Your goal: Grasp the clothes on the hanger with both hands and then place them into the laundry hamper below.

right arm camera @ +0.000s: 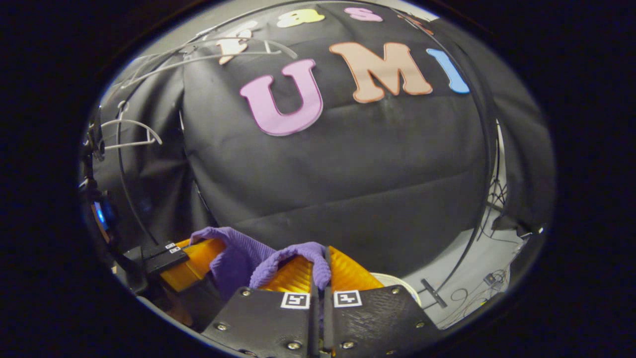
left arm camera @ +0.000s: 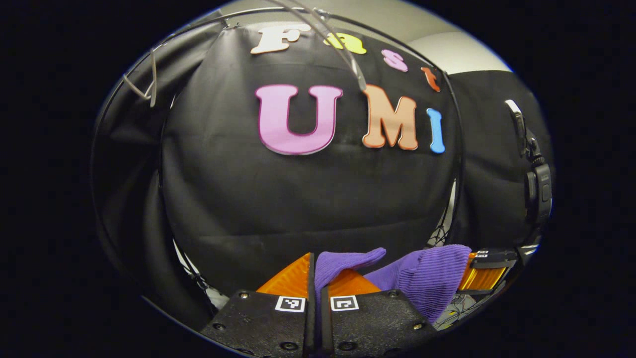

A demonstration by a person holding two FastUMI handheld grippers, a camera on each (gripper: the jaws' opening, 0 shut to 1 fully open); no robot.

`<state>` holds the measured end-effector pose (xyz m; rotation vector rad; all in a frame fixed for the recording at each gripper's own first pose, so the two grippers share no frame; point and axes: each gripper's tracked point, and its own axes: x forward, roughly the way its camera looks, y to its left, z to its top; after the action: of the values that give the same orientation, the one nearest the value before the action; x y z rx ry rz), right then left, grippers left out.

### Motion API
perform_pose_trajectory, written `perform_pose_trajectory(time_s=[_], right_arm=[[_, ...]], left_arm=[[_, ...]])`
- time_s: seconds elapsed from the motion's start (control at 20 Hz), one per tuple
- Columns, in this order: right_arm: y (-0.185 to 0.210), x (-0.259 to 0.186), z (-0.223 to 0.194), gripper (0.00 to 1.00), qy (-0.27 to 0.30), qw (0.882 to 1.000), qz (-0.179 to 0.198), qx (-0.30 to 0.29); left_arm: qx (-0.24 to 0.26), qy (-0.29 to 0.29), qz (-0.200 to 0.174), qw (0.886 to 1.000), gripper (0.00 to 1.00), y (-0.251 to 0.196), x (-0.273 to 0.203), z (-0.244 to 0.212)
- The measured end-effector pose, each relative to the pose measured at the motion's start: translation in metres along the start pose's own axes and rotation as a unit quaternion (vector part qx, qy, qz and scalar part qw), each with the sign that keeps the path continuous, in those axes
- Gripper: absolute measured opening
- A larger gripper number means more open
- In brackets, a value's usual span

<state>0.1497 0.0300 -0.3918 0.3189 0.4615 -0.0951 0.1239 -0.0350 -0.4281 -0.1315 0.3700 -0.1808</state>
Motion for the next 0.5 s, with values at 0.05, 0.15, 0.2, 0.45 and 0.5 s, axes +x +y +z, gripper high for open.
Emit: perform_pose_trajectory(time_s=[0.05,0.15,0.2,0.45,0.5], right_arm=[[-0.003,0.006,-0.010,0.03,0.010,1.000,-0.007,0.000],[-0.025,0.018,-0.035,0.04,0.031,0.999,-0.030,-0.008],[-0.029,0.023,-0.049,0.04,0.042,0.998,-0.037,-0.010],[-0.055,0.044,-0.110,0.05,0.110,0.992,-0.065,-0.017],[-0.060,0.048,-0.124,0.06,0.124,0.990,-0.069,-0.013]], left_arm=[[-0.005,0.013,0.003,1.000,0.05,0.003,0.005,-0.012],[-0.010,0.042,0.010,0.999,0.05,0.009,0.016,-0.038],[-0.007,0.059,0.011,0.998,0.05,0.010,0.021,-0.053],[-0.003,0.126,0.007,0.992,0.07,0.009,0.039,-0.122],[-0.007,0.141,0.002,0.990,0.08,0.006,0.044,-0.137]])
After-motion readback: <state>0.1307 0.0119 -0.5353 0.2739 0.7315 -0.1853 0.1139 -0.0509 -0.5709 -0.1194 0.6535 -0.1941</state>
